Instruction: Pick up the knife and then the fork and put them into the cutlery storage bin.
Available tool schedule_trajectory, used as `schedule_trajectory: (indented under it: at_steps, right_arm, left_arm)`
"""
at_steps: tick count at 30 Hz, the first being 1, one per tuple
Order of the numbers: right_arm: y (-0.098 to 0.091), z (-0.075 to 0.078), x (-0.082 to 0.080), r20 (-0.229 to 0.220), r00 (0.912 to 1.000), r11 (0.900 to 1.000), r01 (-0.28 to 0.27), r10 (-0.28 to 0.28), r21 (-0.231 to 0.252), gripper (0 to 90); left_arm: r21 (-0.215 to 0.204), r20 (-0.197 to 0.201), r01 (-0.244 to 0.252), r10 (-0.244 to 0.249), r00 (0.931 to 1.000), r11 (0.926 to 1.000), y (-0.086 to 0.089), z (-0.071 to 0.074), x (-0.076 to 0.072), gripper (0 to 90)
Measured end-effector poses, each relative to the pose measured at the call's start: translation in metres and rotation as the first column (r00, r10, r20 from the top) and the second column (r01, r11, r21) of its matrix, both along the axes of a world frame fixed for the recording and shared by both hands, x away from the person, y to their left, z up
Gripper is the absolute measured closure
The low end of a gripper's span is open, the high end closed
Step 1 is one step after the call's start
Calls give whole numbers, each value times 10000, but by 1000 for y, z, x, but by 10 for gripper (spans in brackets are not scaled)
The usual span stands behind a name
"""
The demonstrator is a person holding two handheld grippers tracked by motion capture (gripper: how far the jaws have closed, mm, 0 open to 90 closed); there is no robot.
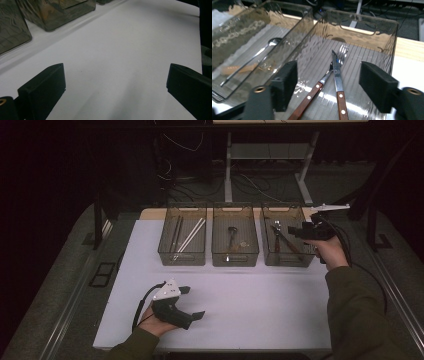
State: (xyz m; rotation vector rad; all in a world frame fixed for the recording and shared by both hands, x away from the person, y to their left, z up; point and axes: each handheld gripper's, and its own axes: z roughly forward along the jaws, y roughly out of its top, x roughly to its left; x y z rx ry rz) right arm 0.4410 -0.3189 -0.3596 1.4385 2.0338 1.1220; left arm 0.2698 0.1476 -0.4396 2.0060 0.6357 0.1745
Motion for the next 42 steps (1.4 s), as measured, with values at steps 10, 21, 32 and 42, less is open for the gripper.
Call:
schedule_trajectory:
  at_steps: [10,21,32,42]
  right_arm:
    - [0,2,-27,622,9953,9932,-794,743,849,190]
    - [13,-6,-66,1024,9814,9813,-1713,1622,874,177]
    - [21,-31,-107,1087,9672,9693,-2373,2295,643,173]
    - [23,-49,-141,1301,9546,9571,-2793,2681,769,136]
  left_arm:
    - [37,0,-48,48,10000,10000,2,-1,3,7]
    - [111,20,-41,41,10000,9999,5,0,3,6]
    - [88,-27,-51,51,10000,9999,5,1,3,2]
    - [37,-45,-65,65,10000,10000,6,1,2,2]
